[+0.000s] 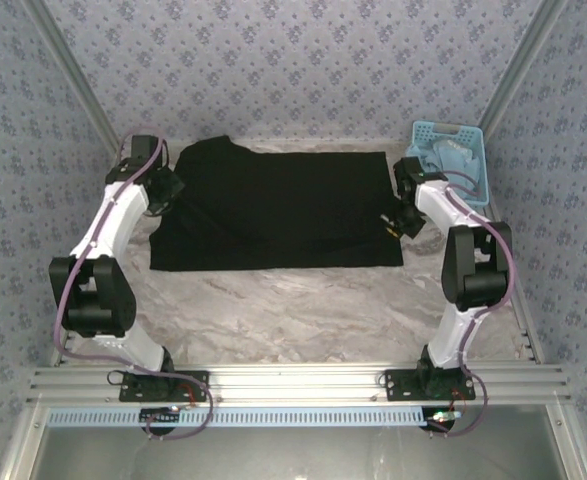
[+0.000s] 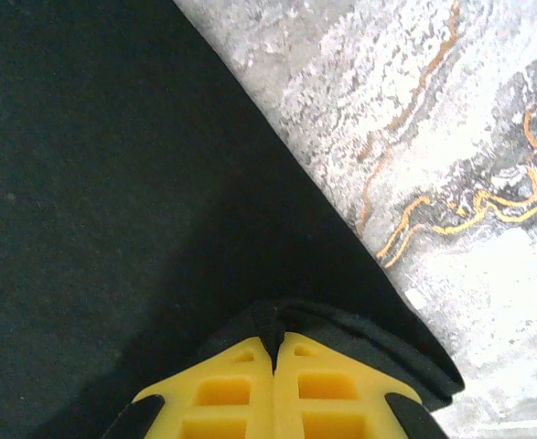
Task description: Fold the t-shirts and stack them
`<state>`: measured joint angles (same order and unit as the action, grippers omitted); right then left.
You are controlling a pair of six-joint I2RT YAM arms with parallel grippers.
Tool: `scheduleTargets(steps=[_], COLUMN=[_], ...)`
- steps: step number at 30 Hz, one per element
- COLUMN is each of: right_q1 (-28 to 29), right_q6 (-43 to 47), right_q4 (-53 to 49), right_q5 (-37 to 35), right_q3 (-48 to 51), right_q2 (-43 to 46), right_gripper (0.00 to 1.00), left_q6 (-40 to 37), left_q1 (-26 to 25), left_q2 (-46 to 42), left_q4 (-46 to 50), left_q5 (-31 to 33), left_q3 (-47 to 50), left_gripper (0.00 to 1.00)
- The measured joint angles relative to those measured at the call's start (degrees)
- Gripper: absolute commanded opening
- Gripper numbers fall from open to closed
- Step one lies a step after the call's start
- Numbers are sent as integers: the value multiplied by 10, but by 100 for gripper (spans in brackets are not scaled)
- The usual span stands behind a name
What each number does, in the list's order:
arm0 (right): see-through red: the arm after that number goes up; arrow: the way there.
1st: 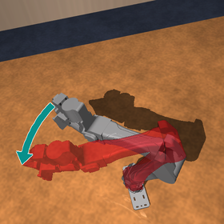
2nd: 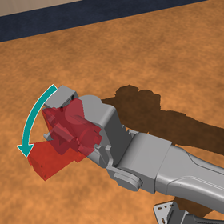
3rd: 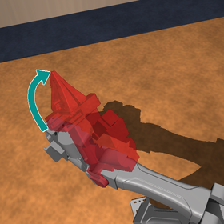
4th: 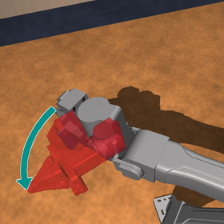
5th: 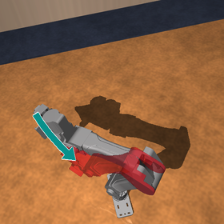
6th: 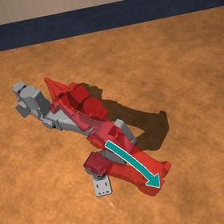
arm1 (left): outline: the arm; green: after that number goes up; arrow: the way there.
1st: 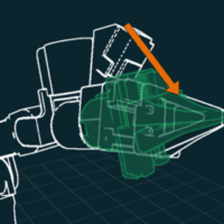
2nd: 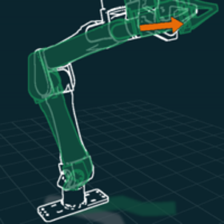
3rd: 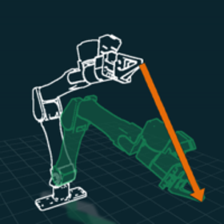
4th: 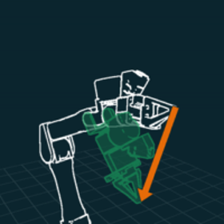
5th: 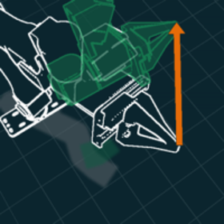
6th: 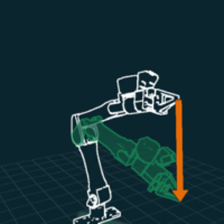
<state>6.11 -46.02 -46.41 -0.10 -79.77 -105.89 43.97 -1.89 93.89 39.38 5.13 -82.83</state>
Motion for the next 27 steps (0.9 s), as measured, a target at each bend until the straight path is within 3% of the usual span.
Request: scheduleTargets(steps=[10,24,25,26,27], right_q1=[-2,-5,-5,-5,-6], right_q6=[0,-1,0,0,0], right_q4=[-6,-14,-14,-14,-13], right_q5=[-20,-21,-21,-21,-21], right_q3=[-14,-72,-78,-82,-85], right_q2=[-15,-76,-82,-86,-91], right_gripper=[0,0,1,8,19], left_q6=[2,-1,-3,-5,-7], left_q1=[20,20,21,22,23], left_q2=[3,86,92,97,104], left_q4=[-6,-7,-9,-10,-11], left_q5=[22,22,21,18,15], left_q3=[-28,-64,-68,-71,-75], left_gripper=[0,0,0,0,8])
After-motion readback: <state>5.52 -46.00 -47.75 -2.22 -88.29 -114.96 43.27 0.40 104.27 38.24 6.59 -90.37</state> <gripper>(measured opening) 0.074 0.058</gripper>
